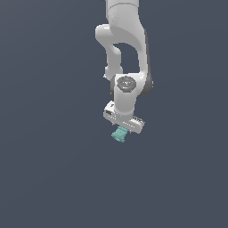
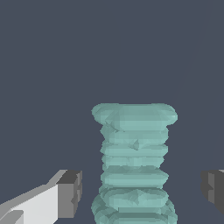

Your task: Pick up the object and move it to a goal position.

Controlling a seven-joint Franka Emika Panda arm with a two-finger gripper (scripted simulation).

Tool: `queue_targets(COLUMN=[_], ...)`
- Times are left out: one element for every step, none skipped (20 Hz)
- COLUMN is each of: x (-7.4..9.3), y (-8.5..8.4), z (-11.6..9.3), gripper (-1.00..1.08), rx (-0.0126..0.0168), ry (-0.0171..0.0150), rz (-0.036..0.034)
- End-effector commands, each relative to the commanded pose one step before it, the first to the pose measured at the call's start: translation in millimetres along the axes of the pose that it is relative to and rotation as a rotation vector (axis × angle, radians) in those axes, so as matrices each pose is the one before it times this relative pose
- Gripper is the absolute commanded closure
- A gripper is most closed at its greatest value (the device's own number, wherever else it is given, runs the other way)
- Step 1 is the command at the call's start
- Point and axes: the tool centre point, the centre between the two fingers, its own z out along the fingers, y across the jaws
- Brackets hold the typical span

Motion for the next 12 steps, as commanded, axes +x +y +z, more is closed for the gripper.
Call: queue_targets(x=[-0.66,-0.3,0.07,-0.14,0.11,0.06,0.14,0.41,0.17,0.07,0.0,0.0], y=[0.61,-0.13,0.34,-0.15,0.06,-0.2,-0.21,0.14,-0.15,-0.06,0.0,0.0], z=[12.32,5.3,4.55,3.95,3.23,2.57,1.89,1.18,0.68,0.21,0.0,0.0], gripper=[-0.92,-0.92,-0.92,-0.92,-0.92,-0.92,-0.92,-0.92,-0.92,-0.92,1.08,1.08], rx=[-0.00066,0.0,-0.00001,0.0,0.00001,0.0,0.0,0.00009,0.0,0.0,0.0,0.0], ry=[-0.00072,0.0,0.00015,0.0,0.00007,0.0,0.0,0.00007,0.0,0.0,0.0,0.0], rz=[0.00128,0.0,0.00097,0.0,0.00048,0.0,0.0,0.00068,0.0,0.0,0.0,0.0])
